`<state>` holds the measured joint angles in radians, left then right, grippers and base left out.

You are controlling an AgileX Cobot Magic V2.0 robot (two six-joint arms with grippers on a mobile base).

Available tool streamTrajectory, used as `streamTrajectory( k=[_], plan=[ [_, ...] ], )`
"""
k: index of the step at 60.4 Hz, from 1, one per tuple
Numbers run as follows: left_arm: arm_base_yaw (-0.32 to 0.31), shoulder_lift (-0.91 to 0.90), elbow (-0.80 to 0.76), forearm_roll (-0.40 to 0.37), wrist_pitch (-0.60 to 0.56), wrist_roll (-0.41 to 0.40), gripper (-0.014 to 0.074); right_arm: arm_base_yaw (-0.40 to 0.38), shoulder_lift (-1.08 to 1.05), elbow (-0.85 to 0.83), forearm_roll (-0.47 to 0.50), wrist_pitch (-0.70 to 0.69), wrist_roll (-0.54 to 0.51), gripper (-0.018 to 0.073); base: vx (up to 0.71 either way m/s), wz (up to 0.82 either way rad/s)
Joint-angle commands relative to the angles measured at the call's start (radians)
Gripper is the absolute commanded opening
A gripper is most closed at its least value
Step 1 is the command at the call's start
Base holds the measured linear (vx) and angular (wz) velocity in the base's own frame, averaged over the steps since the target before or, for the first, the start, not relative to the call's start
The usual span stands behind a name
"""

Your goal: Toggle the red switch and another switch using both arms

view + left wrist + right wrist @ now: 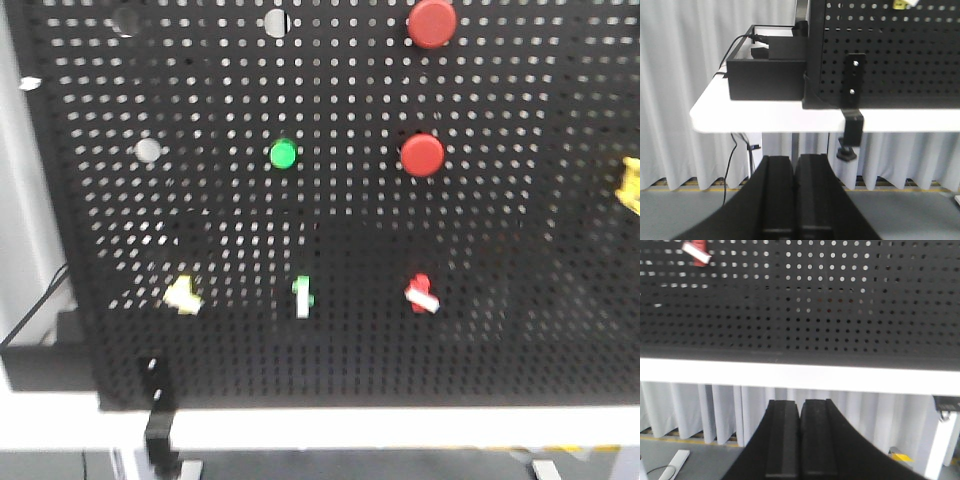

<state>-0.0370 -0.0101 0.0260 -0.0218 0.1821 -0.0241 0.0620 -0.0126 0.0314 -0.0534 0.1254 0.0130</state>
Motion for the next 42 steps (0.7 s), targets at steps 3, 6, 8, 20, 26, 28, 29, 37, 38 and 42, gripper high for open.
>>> streamTrajectory(
  k=[3,6,8,20,26,28,29,37,38,42],
  plan=[
    [0.001,-0.005,0.019,-0.008,-0.080,-0.006,0.0002,0.000,-0.011,0.005,-0.001,-0.086,-0.006,-0.0006,0.31,-0.01],
    [0.001,-0.005,0.019,-0.008,-0.080,-0.006,0.0002,0.000,-0.011,0.005,-0.001,-0.086,-0.006,-0.0006,0.30,-0.01],
    [0.001,-0.005,0.019,-0.008,-0.080,-0.006,0.0002,0.000,-0.011,0.005,-0.001,-0.086,-0.006,-0.0006,0.28,0.00],
    [0.001,-0.005,0.019,-0.008,-0.080,-0.006,0.0002,0.000,-0.011,0.005,-0.001,-0.086,-0.006,-0.0006,0.25,0.02],
    [0.001,-0.005,0.019,-0.008,-0.080,-0.006,0.0002,0.000,-0.011,0.005,-0.001,-0.086,-0.006,-0.0006,0.20,0.02],
    [0.001,-0.005,0.019,-0.008,-0.080,-0.006,0.0002,0.000,-0.011,0.005,-0.001,-0.086,-0.006,-0.0006,0.17,0.02],
    [0.001,-0.005,0.019,-0.008,-0.080,-0.006,0.0002,0.000,-0.011,0.005,-0.001,-0.086,-0.006,-0.0006,0.17,0.03],
    [0.001,-0.005,0.019,-0.008,-0.080,-0.006,0.0002,0.000,-0.011,0.005,-0.001,-0.086,-0.006,-0.0006,0.14,0.01],
    [0.001,-0.005,0.019,-0.008,-0.080,-0.006,0.0002,0.000,-0.011,0.005,-0.001,-0.086,-0.006,-0.0006,0.11,0.00],
    [0.001,-0.005,0.019,-0.008,-0.080,-0.006,0.0002,0.000,-0.011,0.005,-0.001,-0.086,-0.006,-0.0006,0.10,0.00]
  ],
)
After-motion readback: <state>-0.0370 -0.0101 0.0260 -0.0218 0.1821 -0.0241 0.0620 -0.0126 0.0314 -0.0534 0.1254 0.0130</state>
